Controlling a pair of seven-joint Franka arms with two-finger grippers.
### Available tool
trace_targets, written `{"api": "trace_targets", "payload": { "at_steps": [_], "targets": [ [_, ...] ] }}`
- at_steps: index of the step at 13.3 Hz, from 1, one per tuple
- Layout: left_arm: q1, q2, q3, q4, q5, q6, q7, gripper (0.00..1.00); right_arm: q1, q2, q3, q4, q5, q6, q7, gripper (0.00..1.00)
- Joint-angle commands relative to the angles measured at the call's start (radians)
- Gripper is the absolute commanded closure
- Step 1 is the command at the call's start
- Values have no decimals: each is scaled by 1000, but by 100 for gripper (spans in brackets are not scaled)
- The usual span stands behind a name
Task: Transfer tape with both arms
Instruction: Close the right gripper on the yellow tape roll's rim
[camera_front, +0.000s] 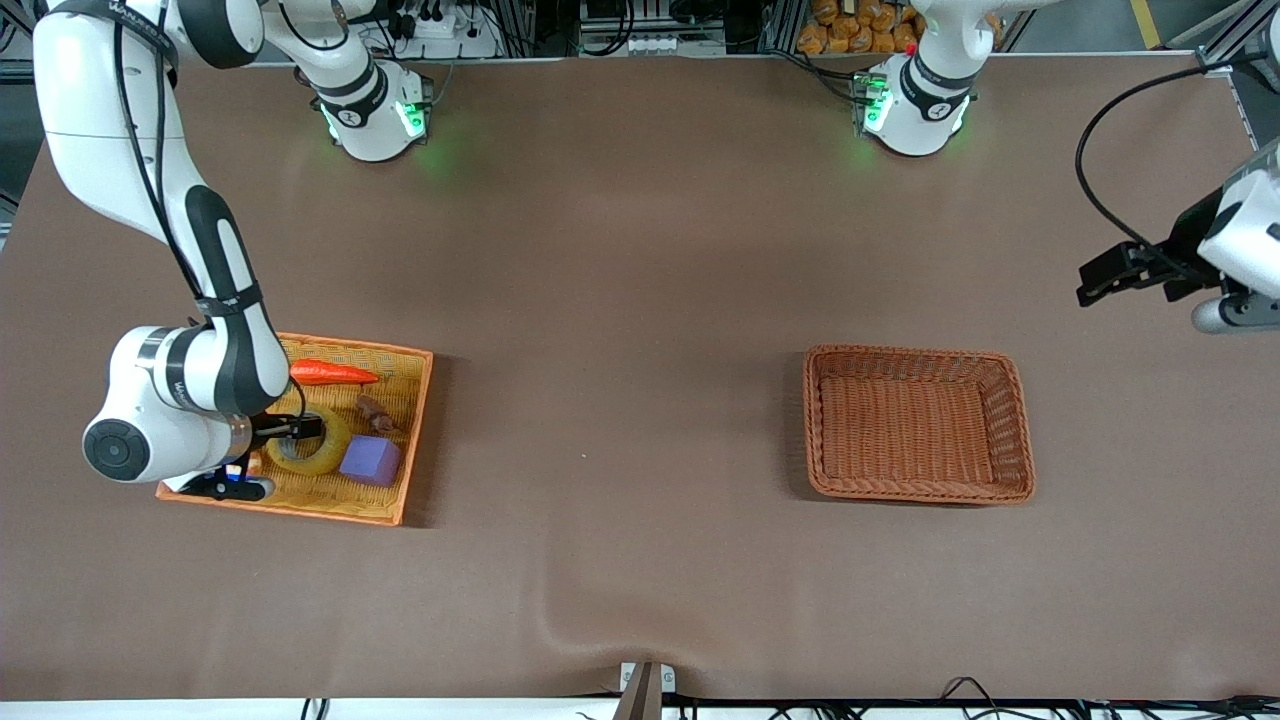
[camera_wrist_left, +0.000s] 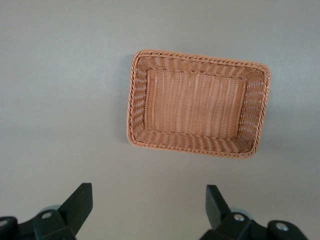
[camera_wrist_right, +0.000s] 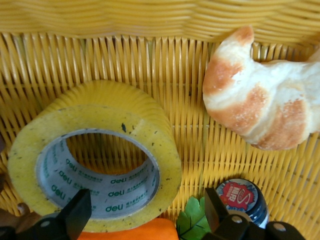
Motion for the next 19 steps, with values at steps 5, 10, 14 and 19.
{"api": "trace_targets", "payload": {
  "at_steps": [5,10,14,19],
  "targets": [
    [4,19,-4,9,7,15,24,0,-3,36,3,6,3,8,15,6],
    [-4,19,-10,9,51,21,32,0,4,35,3,9,0,8,109,100],
    [0,18,-9,12,54,24,33,0,1,29,3,16,-11,7,109,100],
    [5,15,-7,12,54,24,43,0,6,12,2,155,-18,-135,60,100]
  ]
}}
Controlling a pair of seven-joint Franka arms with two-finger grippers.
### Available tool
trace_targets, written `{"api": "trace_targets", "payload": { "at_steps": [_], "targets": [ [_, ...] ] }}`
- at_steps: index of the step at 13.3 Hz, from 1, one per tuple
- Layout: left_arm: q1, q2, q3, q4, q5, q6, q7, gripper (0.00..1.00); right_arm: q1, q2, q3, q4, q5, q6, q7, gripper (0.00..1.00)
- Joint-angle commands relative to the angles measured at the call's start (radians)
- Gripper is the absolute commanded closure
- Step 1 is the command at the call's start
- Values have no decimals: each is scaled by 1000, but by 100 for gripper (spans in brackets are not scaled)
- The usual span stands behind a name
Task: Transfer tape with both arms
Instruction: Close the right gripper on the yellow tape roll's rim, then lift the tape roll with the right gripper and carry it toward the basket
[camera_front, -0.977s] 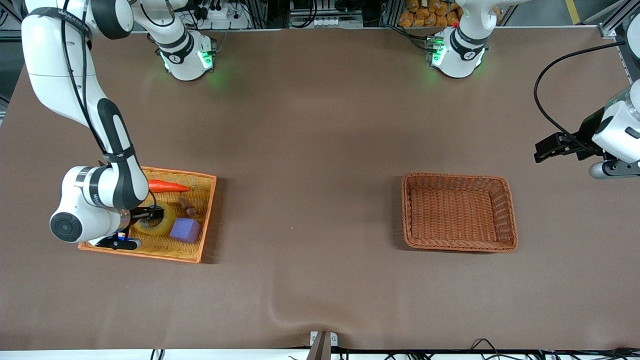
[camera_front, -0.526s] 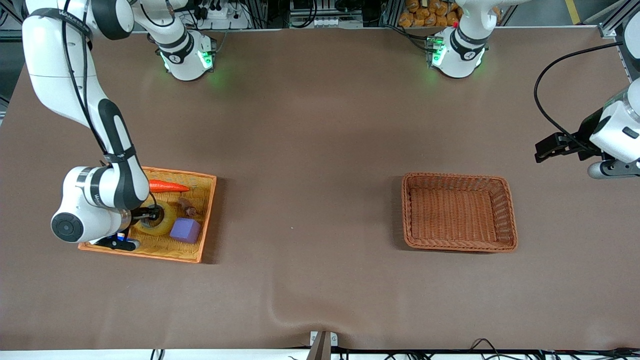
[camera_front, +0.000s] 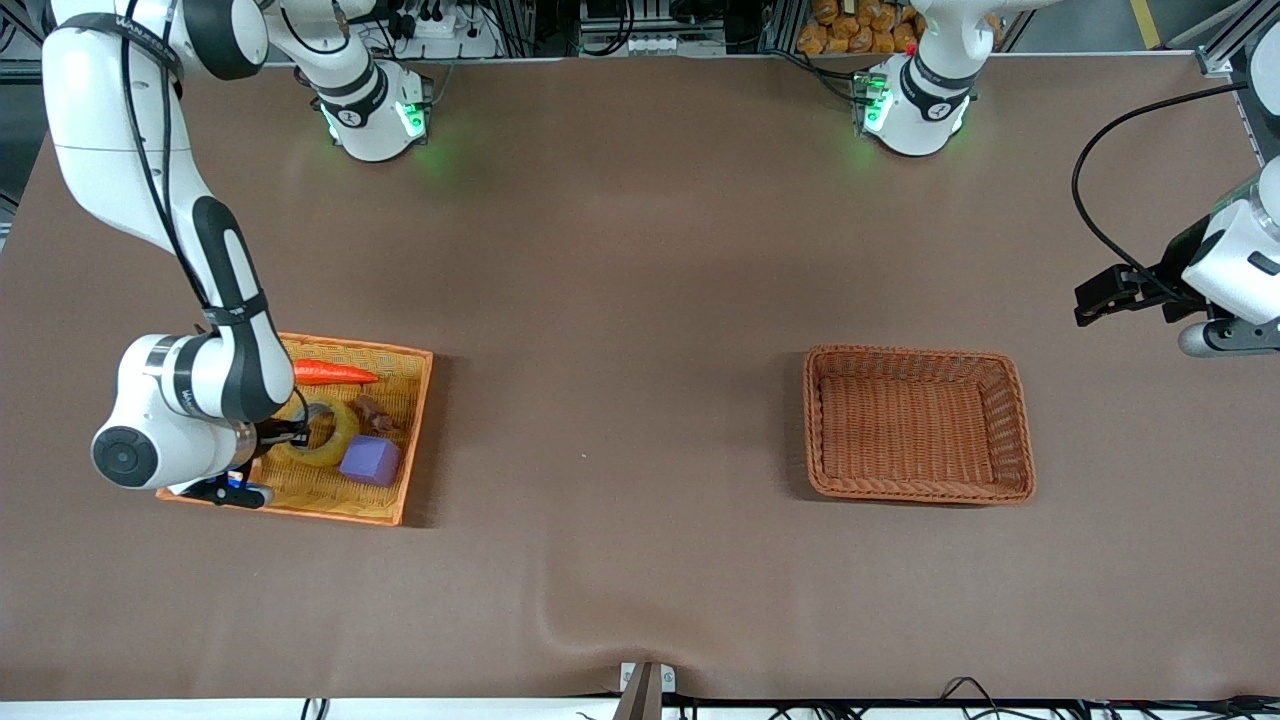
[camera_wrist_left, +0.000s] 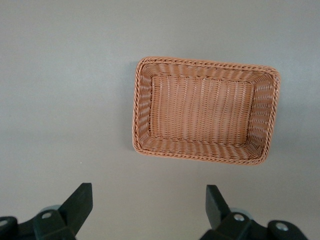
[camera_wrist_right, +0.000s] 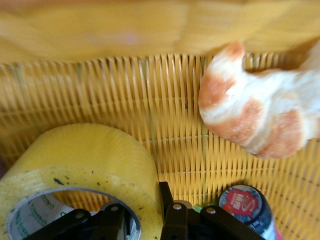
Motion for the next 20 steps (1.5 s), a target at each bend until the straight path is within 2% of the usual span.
{"api": "trace_targets", "payload": {
  "at_steps": [1,3,6,8,11,14,17,20],
  "targets": [
    [6,-8,1,5,17,2,24,0,0,-20,1,127,-22,-160,-15,100],
    [10,-11,3,5,17,0,26,0,7,-31,5,178,-43,-220,-18,100],
    [30,-13,3,9,17,0,30,0,97,-86,-4,199,-58,-218,18,100],
    [64,-14,2,11,12,2,68,0,136,-85,-3,230,-66,-215,133,100],
    [63,-14,0,11,6,3,90,0,202,-85,5,233,-59,-217,248,100],
    [61,-14,-8,11,8,3,90,0,347,-74,16,235,-37,-208,476,100],
    [55,-20,-9,12,12,3,75,0,452,-71,16,235,108,-195,561,100],
    [49,-16,-34,12,15,3,70,0,478,-51,16,230,384,-206,562,100]
  ]
}}
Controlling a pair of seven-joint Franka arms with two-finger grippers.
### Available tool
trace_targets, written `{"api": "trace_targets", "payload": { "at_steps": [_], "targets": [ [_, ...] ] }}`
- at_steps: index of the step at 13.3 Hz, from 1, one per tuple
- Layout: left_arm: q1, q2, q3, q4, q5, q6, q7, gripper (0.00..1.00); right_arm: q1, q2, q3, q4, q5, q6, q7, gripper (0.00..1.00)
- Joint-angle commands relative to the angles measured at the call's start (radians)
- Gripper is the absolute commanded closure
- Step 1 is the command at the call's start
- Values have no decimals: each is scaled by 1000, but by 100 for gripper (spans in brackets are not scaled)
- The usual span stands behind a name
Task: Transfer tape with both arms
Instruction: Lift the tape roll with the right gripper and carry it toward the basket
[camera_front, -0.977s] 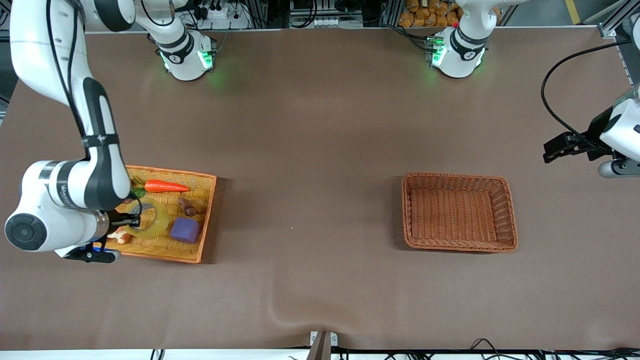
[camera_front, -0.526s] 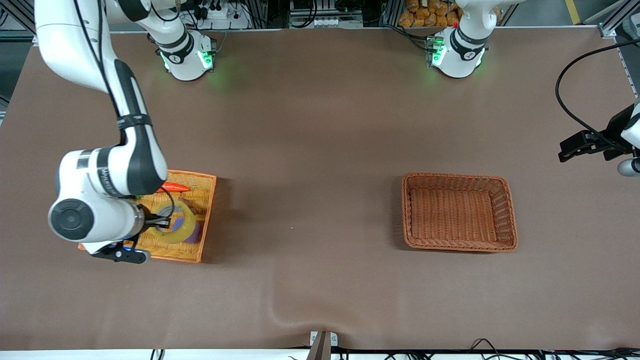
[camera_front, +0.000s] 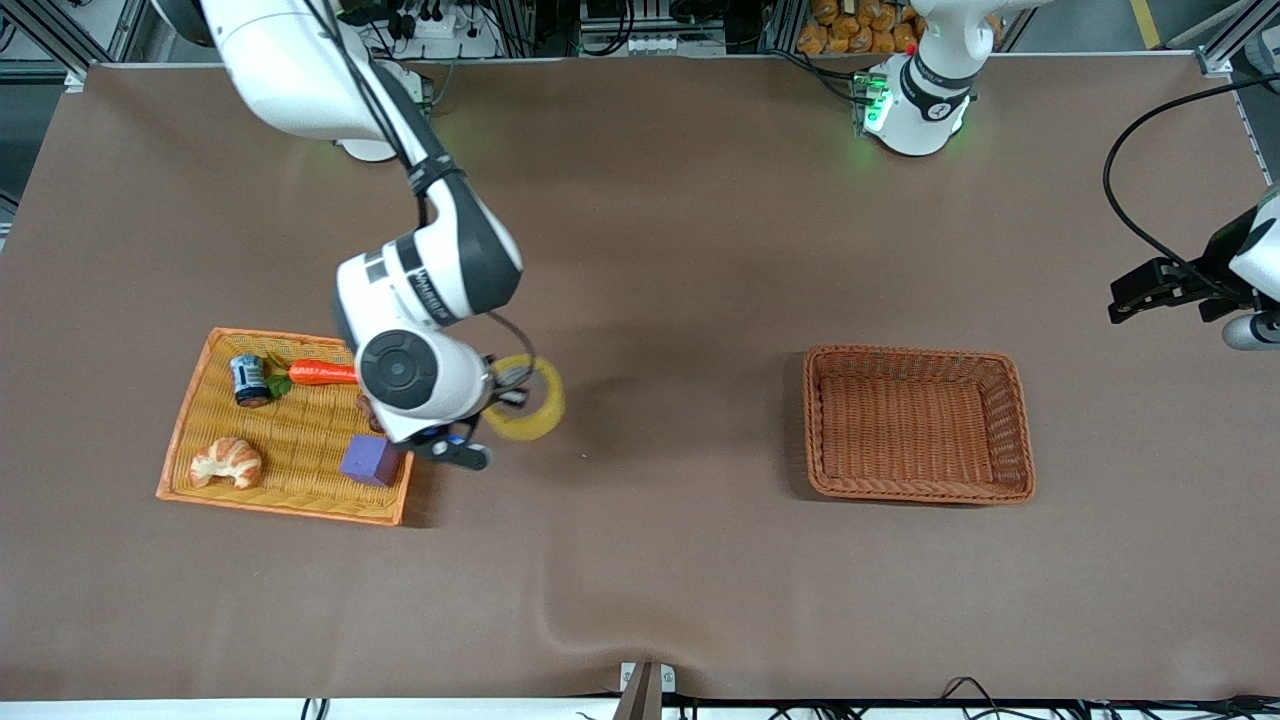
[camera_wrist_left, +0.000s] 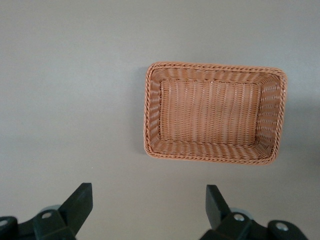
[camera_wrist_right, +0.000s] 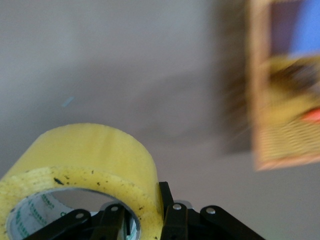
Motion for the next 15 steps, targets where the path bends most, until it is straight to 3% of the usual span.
{"api": "trace_targets", "payload": {
  "at_steps": [1,4,8,9,13,14,15],
  "targets": [
    [-6,-8,-17,-3,15,3,-4,0,-10,20,-3,3,192,-15,-27,100],
    [-9,-7,-35,9,15,3,-4,0,59,56,10,2,235,-6,-50,100],
    [-61,7,-49,26,6,1,4,0,148,118,0,0,174,1,-4,100],
    [-82,10,-52,24,-2,1,0,0,154,140,2,0,133,23,36,100],
    [-112,53,-55,23,-2,3,-3,0,181,180,2,0,102,95,59,100],
    [-119,56,-57,21,-5,12,-4,0,170,180,0,0,95,97,64,92],
    [-134,64,-61,17,-13,33,-6,0,156,180,-1,2,95,100,62,43]
  ]
}}
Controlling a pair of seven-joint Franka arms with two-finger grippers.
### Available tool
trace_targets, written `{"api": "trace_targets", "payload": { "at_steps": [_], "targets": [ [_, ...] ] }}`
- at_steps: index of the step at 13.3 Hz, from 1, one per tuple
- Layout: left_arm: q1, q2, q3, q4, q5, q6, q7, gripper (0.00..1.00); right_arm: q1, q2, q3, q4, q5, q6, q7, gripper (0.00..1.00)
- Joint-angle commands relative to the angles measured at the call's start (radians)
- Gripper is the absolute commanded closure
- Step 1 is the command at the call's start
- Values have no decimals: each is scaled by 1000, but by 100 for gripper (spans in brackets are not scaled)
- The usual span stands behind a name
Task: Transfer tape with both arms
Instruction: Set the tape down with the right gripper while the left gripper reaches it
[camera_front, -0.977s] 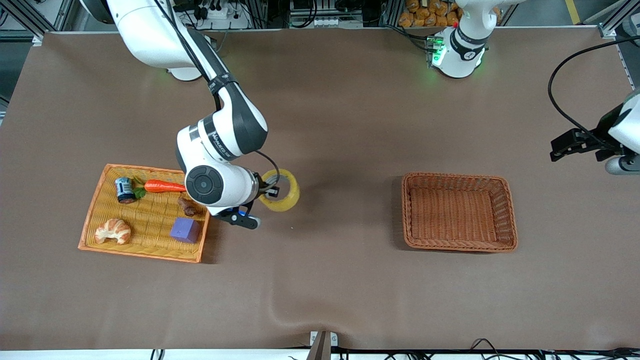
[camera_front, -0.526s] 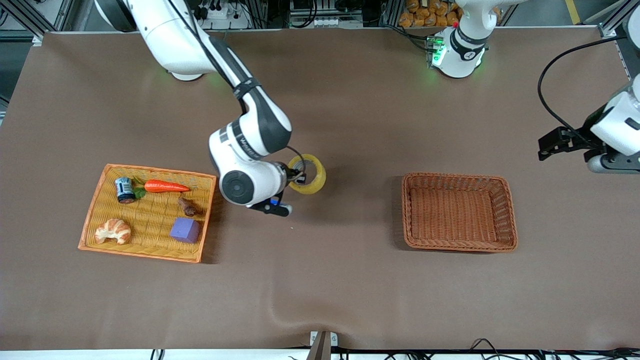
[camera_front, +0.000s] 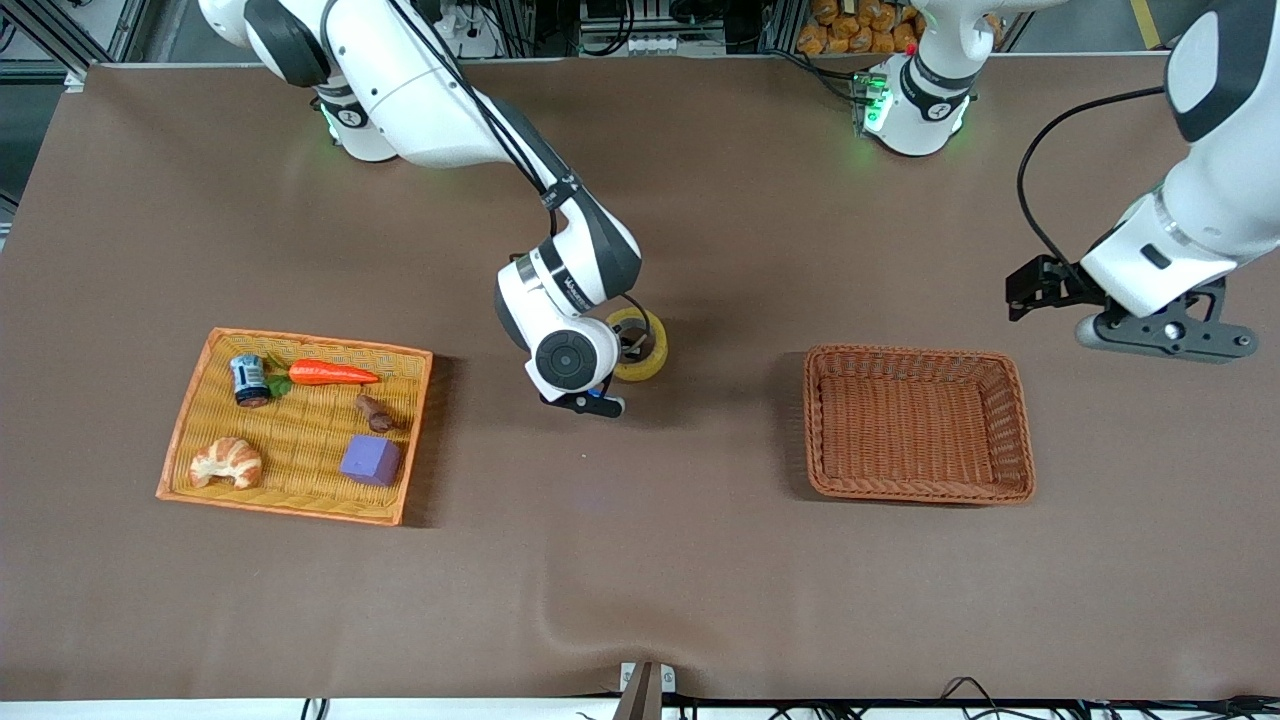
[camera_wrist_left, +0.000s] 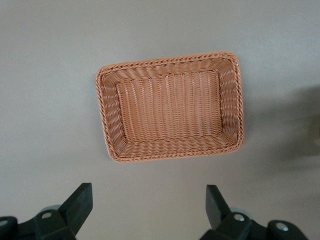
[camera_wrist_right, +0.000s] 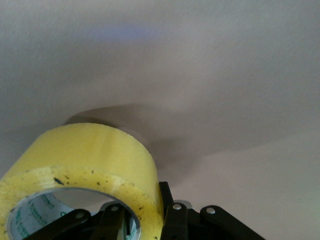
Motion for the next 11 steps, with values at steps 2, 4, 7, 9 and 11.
{"api": "trace_targets", "payload": {
  "at_steps": [2,4,7,9,11],
  "targets": [
    [-54,61,-10,13,-18,63,-9,0,-41,-13,-4,25,-37,26,15,0],
    [-101,103,-12,13,-17,79,-61,0,-54,-20,-6,31,-53,28,19,0],
    [-178,136,-12,13,-18,122,-144,0,-123,-51,-26,60,-51,-8,6,0],
    [-244,184,-12,11,-20,178,-222,0,-195,-54,-26,113,-51,-73,3,0],
    [-304,248,-12,10,-20,243,-282,0,-250,-56,-35,147,-67,-131,-47,0]
  ]
}}
